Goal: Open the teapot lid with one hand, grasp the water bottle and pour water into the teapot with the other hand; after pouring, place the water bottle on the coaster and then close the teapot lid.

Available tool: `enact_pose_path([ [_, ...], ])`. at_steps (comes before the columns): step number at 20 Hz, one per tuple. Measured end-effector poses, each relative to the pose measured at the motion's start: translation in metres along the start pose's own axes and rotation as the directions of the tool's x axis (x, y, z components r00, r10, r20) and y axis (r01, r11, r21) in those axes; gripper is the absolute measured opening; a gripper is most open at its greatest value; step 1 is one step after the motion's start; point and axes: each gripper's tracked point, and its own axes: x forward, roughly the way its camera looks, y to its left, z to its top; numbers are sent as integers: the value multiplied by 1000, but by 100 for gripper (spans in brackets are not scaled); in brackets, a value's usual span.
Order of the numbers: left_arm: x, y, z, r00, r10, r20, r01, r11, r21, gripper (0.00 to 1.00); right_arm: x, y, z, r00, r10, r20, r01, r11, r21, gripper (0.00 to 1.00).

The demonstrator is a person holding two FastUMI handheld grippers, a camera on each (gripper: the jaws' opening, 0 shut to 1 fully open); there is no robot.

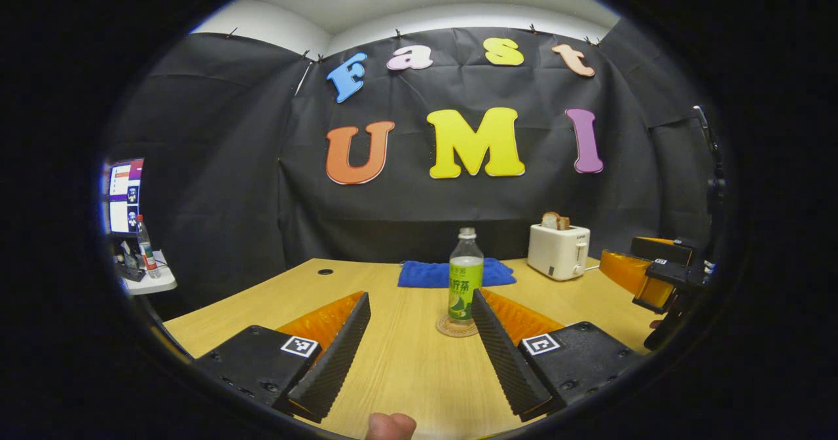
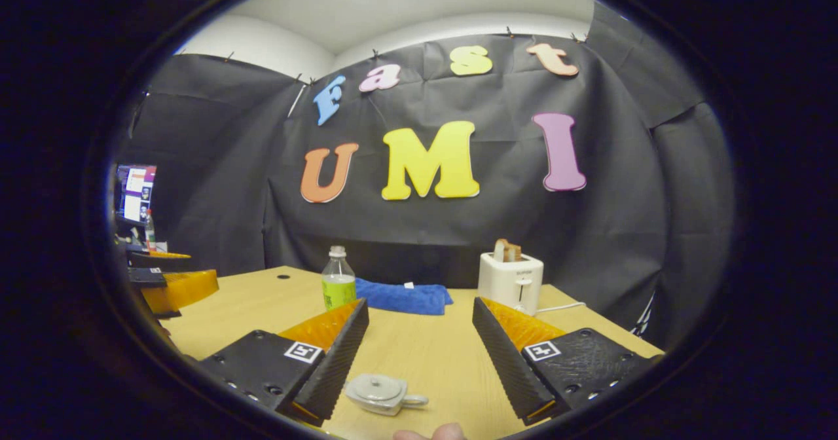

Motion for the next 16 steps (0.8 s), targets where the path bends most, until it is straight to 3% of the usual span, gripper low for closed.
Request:
enact_pose_path([
  [5, -23, -34, 12, 999, -40, 18, 40, 999, -25, 96, -44, -5, -3, 999, -42, -13, 42, 999, -5, 96],
  [6, -32, -34, 14, 999, -37, 22, 37, 999, -11, 97, -51, -4, 0, 999, -47, -9, 47, 999, -11, 92],
  [16, -60, -36, 23, 998, -27, 50, 26, 1000, 13, 97, -87, 3, 19, 994, -106, 10, 107, 994, -14, 96],
])
